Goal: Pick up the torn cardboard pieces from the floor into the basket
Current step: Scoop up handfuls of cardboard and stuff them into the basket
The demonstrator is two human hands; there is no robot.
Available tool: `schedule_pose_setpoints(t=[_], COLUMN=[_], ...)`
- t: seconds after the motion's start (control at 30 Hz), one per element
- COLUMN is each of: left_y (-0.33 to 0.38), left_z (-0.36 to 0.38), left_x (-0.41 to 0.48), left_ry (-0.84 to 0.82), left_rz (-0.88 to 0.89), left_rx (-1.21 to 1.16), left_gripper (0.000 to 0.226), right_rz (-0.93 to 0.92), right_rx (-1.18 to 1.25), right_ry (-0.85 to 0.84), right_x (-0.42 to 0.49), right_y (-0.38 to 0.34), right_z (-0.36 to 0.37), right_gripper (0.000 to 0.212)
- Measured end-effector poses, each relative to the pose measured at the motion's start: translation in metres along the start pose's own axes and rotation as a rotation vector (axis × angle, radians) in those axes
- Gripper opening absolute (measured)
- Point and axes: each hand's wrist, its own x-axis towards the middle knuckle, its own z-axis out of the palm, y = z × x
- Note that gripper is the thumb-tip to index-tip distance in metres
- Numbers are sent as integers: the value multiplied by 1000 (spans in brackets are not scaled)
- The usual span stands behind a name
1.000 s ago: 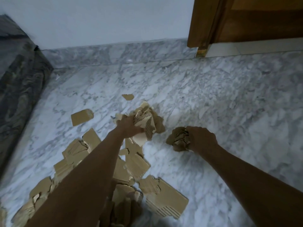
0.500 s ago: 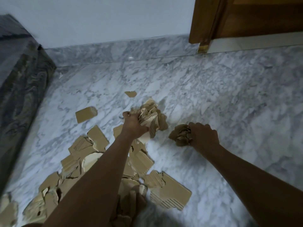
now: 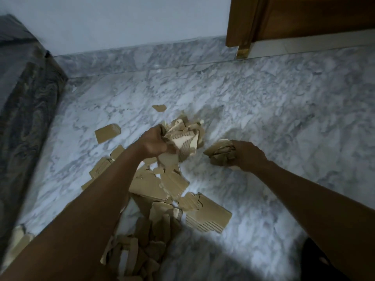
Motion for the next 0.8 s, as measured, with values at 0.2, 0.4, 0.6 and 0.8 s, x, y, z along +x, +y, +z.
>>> schedule_pose_setpoints(t=[0.2,0.4,0.6,0.8], left_y=[-28,-63,-71,-57], left_z=[48,84,79,44], left_x=[-34,-32,-39,-43], left_ry=[-377,-192,-150,-30], left_rz=[-165,-40,-11,-65], left_rx=[454,393,266,-24], left_gripper=[62,99,88,59], right_rz=[-114,10,141,8], right_rx=[-116,-29,59,17], right_ry=[-312,-392,-221,-316], right_x=[-38,-79,-88,-88], right_y=[-10,-27,-10,-23], right_z=[-8,63,52,18], right_gripper=[55,46,80,73])
